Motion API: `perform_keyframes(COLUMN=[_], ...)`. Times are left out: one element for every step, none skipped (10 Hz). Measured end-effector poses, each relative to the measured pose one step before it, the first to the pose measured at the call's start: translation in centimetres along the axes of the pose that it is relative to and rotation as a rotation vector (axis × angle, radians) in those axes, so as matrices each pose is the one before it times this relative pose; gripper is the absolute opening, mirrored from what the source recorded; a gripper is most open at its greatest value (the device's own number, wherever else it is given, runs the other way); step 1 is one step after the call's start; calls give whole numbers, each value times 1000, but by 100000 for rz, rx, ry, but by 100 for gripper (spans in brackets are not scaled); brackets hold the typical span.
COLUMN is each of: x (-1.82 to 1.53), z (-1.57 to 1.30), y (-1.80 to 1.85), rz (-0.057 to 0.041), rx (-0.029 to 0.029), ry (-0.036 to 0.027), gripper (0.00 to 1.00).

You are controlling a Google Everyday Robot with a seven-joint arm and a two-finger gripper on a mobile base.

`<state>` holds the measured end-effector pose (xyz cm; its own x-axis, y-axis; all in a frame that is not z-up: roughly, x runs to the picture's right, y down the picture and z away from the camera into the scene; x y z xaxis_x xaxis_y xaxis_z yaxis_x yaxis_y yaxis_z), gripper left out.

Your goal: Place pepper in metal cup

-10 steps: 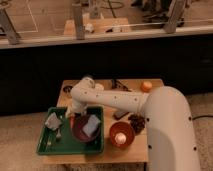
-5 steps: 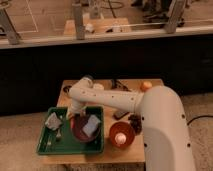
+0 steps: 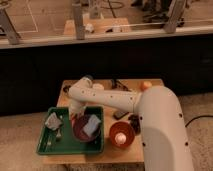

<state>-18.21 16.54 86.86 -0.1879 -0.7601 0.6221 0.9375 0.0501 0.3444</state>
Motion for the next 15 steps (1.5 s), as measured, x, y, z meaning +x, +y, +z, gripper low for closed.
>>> perform_keyframes(x=[95,68,167,206,314,576,733,732,791,803,748,578,1068,820,779], z=[-402,-409,-1498,-1404,-1546,-1741,-2043,-1711,-1660,-1292,-919,-586,-985,-767,-606], y=[199,75,-217,-412,-488,-340,-286,110,396,694,576,72,599,517,36], rz=[1532,1063,1550,893,1748,2447,5399,6092,6484,5748,5112,4957,7770,5630,4409], rx=[1000,1381,4005,2951,2750,3192,5044,4828,4892,3935,3404,3503,4406,2813,2855], ry=[793,1104,3392,2849,3091,4235,4444,4122,4357,3961,3532,3151,4096,2519,2405], gripper=[38,38,38,38,38,38,38,38,38,38,38,38,38,38,38])
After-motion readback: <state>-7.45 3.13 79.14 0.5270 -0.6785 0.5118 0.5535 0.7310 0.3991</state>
